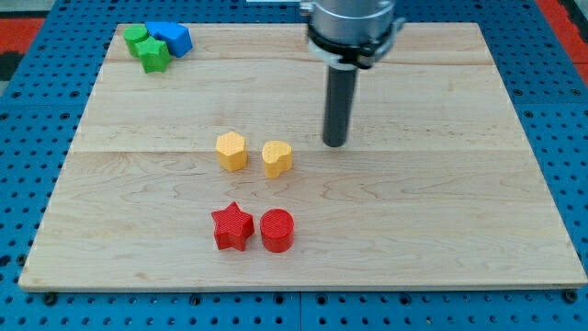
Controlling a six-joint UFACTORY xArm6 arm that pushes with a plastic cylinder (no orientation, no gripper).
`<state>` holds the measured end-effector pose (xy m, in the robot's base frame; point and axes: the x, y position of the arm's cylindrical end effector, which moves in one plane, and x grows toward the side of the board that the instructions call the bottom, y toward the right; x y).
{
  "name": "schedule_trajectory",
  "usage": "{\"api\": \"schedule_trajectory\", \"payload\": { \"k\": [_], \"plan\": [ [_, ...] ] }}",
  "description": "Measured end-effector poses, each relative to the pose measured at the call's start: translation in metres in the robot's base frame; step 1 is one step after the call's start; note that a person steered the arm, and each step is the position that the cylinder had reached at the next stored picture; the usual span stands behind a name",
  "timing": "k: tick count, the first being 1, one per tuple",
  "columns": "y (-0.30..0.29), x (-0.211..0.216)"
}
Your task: Point your arm towards the red star
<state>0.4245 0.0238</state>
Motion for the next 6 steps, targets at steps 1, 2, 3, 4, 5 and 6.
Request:
{"api": "schedule_trajectory", "payload": {
  "k": [1,2,3,4,5,6],
  "plan": [
    [-0.039,0.004],
    [-0.033,0.035],
    [-0.001,0.026],
    [0.055,0.065],
    [0.089,0.136],
    [0.046,0.194]
  ]
}}
